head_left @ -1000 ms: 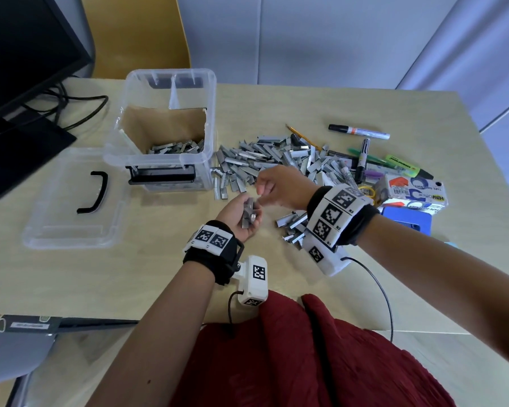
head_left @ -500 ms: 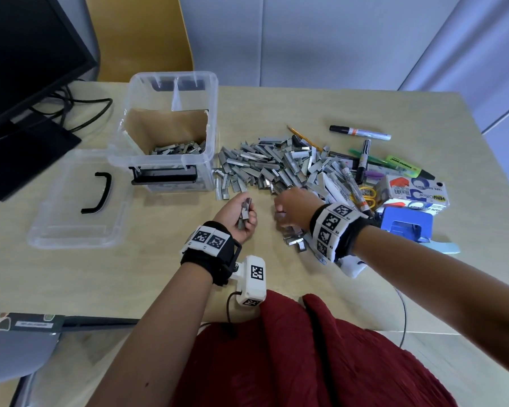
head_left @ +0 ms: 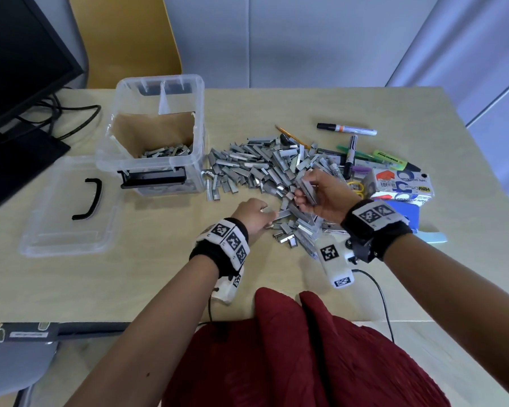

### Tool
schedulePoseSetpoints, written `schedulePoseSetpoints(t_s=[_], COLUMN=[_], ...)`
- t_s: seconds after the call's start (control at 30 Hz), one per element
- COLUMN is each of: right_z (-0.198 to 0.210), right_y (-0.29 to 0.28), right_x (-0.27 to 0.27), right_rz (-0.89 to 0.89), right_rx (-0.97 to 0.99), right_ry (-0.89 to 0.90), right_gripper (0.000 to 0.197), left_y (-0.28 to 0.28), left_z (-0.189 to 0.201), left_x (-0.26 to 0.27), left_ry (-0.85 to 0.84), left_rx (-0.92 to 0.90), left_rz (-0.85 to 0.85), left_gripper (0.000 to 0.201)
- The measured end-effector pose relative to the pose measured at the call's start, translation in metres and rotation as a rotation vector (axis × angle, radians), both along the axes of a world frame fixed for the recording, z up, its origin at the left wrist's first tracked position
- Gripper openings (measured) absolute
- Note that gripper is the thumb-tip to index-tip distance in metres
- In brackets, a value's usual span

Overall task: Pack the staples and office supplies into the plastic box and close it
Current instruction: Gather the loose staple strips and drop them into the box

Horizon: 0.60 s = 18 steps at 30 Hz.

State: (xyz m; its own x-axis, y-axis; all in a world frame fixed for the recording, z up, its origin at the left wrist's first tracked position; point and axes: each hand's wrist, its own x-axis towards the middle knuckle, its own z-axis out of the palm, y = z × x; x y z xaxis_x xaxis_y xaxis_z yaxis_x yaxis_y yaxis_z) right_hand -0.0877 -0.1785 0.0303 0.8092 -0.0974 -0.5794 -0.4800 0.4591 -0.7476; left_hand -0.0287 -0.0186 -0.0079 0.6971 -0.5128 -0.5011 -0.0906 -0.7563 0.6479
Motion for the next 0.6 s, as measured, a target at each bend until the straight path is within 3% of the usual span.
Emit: schedulePoseSetpoints(t_s=[0.13, 0.23, 0.4, 0.53, 0.6], right_z=[-0.002, -0.01, -0.023, -0.017, -0.017], right_y=[0.006, 0.016, 0.033, 0.042, 0.041], right_x=[-0.008, -0.014, -0.017, -0.014, -0.011], right_rz=[0.372, 0.688, 0.924, 0.951, 0.95], right_rx=[-0.704, -1.189, -1.54, -1.661, -1.615], right_ry=[0.048, 0.021, 0.055, 0.003, 0.032], right_gripper=[0.013, 0.022, 0.02, 0.012, 0.021], left_y=[-0.007, -0.009, -0.012, -0.007, -0.003], left_z=[0.0, 0.004, 0.005, 0.003, 0.007], left_x=[0.001, -0.001, -0.001, 0.002, 0.004], left_ry=[-0.246, -0.383, -0.419, -0.344, -0.305], left_rx=[0.221, 0.309, 0.41, 0.366, 0.28], left_rz=[-0.207, -0.321, -0.436, -0.343, -0.246], left_gripper=[0.025, 0.039, 0.033, 0.026, 0.024])
